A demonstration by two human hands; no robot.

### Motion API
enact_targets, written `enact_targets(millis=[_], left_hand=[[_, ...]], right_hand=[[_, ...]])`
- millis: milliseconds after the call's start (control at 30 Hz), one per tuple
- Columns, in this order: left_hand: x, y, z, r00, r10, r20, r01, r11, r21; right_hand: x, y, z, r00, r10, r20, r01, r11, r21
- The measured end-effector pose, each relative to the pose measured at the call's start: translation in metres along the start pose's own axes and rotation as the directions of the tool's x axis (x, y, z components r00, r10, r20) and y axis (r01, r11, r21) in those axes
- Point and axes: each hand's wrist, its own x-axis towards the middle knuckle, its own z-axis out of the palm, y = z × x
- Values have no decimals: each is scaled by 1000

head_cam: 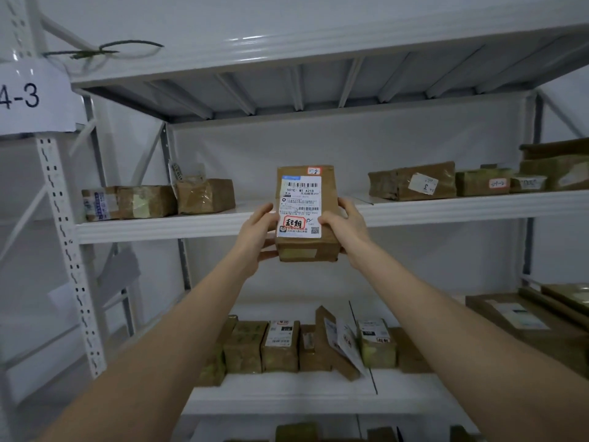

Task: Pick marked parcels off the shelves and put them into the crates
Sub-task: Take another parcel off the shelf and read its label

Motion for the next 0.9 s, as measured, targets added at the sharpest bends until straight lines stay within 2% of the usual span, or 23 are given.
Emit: enact_targets(millis=[167,467,700,900], left_hand=[[-33,-32,-22,996,-70,60,71,997,-6],[-108,-124,-92,958,-278,65,280,960,-27],[-141,-178,-139,916,-400,-6,400,916,-29],[-165,-209,-179,871,-462,-170,458,887,-64]], right_hand=[[-39,33,13,999,17,-27,-18,999,-44],[-131,125,68,962,271,-14,-271,958,-88],[-167,173,109,923,380,63,-369,919,-136],[-179,211,154,867,450,214,-423,892,-162]])
